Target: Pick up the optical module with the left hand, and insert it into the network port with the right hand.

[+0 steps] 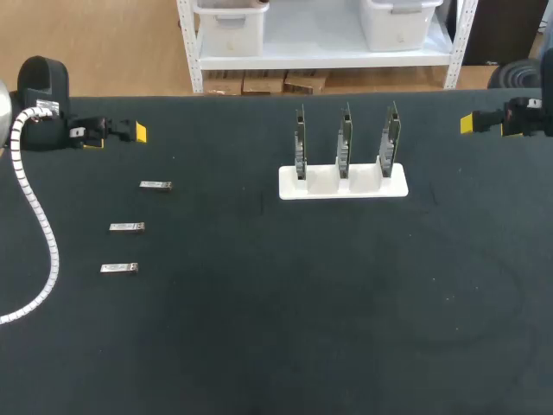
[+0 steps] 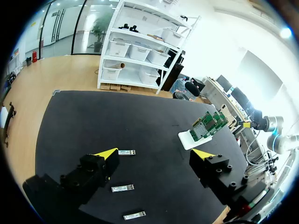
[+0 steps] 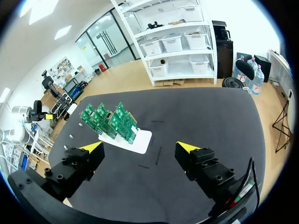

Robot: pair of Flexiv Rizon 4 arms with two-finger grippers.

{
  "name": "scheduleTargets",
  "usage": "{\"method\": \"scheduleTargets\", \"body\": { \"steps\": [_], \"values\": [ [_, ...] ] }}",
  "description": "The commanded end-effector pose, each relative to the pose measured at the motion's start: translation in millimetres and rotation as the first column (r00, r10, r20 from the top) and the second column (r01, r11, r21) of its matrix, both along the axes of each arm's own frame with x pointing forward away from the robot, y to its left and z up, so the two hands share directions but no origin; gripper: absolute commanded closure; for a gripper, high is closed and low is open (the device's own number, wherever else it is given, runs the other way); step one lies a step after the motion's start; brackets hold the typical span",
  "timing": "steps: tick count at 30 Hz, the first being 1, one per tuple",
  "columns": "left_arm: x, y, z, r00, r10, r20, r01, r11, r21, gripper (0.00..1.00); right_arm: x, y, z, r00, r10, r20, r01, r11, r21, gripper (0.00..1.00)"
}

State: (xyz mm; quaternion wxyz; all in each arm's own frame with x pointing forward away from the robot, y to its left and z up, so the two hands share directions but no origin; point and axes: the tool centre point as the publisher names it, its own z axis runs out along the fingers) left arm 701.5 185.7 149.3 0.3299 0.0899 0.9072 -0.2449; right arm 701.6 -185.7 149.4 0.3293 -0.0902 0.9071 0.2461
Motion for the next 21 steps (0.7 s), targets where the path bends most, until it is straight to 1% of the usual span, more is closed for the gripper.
{"method": "scheduleTargets", "body": {
  "steps": [1, 6, 7, 8, 10, 12, 13, 15, 16, 17, 19, 21],
  "values": [
    [-0.4, 0, 0.7, 1.0, 0.002, -0.002, -0.002, 1.0, 0.003, 0.0, -1.9, 1, 1, 1.0, -0.007, 0.0, 0.007, 1.0, -0.006, 0.0],
    [-0.4, 0, 0.7, 1.0, 0.002, -0.002, -0.002, 1.0, 0.003, 0.0, -1.9, 1, 1, 1.0, -0.007, 0.0, 0.007, 1.0, -0.006, 0.0],
    [-1.1, -2, 1.4, 1.0, 0.0, 0.018, -0.001, 0.999, 0.038, 0.0, -1.9, 1, 1, 1.0, -0.007, 0.0, 0.007, 1.0, -0.006, 0.0],
    [-1.3, -3, 1.5, 1.0, -0.009, 0.03, 0.008, 1.0, 0.027, 0.0, -1.9, 1, 1, 1.0, -0.007, 0.0, 0.007, 1.0, -0.006, 0.0],
    [-1.1, -3, 2.9, 0.999, -0.009, 0.048, 0.008, 0.999, 0.038, 0.0, -1.9, 1, 1, 1.0, -0.007, 0.0, 0.007, 1.0, -0.006, 0.0],
    [0.9, -4, 2.4, 0.996, -0.017, 0.085, 0.01, 0.997, 0.08, 0.0, -1.9, 1, 1, 1.0, -0.007, 0.0, 0.007, 1.0, -0.006, 0.0],
    [1.5, -4, 2.4, 0.995, -0.02, 0.098, 0.011, 0.996, 0.089, 0.0, -1.9, 1, 1, 1.0, -0.007, 0.0, 0.007, 1.0, -0.006, 0.0],
    [5.5, -4, 1.2, 0.989, -0.045, 0.143, 0.024, 0.989, 0.147, 0.0, -1.9, 1, 1, 1.0, -0.007, 0.0, 0.007, 1.0, -0.006, 0.0],
    [6.8, -4, 0.4, 0.987, -0.049, 0.152, 0.025, 0.988, 0.155, 0.0, -1.9, 1, 1, 1.0, -0.007, 0.0, 0.007, 1.0, -0.006, 0.0],
    [10.4, -3, -1.5, 0.985, -0.078, 0.155, 0.05, 0.983, 0.176, 0.0, -1.9, 1, 1, 1.0, -0.007, 0.0, 0.007, 1.0, -0.006, 0.0],
    [15.5, -1, -5.2, 0.979, -0.097, 0.178, 0.057, 0.974, 0.218, 0.0, -1.9, 1, 1, 1.0, -0.007, 0.0, 0.007, 1.0, -0.006, 0.0],
    [21.8, 2, -8.5, 0.972, -0.164, 0.166, 0.119, 0.961, 0.251, 0.0, -1.9, 1, 1, 1.0, -0.007, 0.0, 0.007, 1.0, -0.006, 0.0]
  ]
}}
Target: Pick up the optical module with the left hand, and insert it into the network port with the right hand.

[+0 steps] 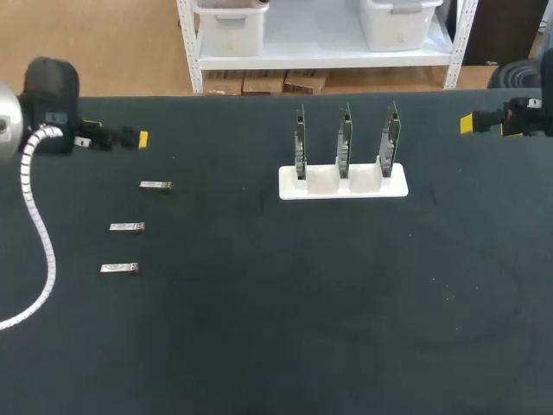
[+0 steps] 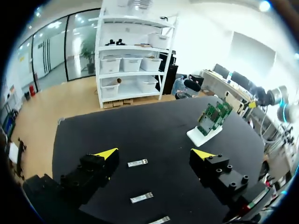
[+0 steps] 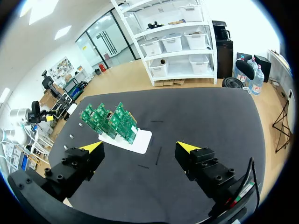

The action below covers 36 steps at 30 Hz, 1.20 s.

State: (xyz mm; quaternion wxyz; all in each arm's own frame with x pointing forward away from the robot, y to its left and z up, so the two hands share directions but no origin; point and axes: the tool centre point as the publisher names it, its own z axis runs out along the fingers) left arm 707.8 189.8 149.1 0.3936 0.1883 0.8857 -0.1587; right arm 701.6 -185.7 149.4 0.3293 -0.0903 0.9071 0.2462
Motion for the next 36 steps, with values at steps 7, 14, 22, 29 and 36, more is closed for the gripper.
{"method": "scheduleTargets", "body": {
  "steps": [7, 14, 22, 29, 36],
  "values": [
    [32.5, 7, -13.0, 0.981, -0.196, -0.016, 0.195, 0.959, 0.205, 0.0, -1.8, 1, 1, 1.0, -0.007, 0.0, 0.007, 1.0, -0.006, 0.0],
    [42.0, 14, -21.2, 0.95, -0.306, -0.058, 0.308, 0.893, 0.328, 0.0, -1.8, 1, 1, 1.0, -0.007, 0.0, 0.007, 1.0, -0.006, 0.0],
    [39.7, 16, -45.0, 0.881, -0.44, -0.175, 0.472, 0.787, 0.398, 0.0, -1.8, 1, 1, 1.0, -0.007, 0.0, 0.007, 1.0, -0.006, 0.0],
    [41.4, 17, -64.7, 0.845, -0.493, -0.208, 0.529, 0.707, 0.47, 0.0, -1.8, 1, 1, 1.0, -0.007, 0.0, 0.007, 1.0, -0.006, 0.0],
    [39.2, 19, -78.3, 0.775, -0.584, -0.24, 0.62, 0.631, 0.467, 0.0, -1.8, 1, 1, 1.0, -0.007, 0.0, 0.007, 1.0, -0.006, 0.0]
  ]
}}
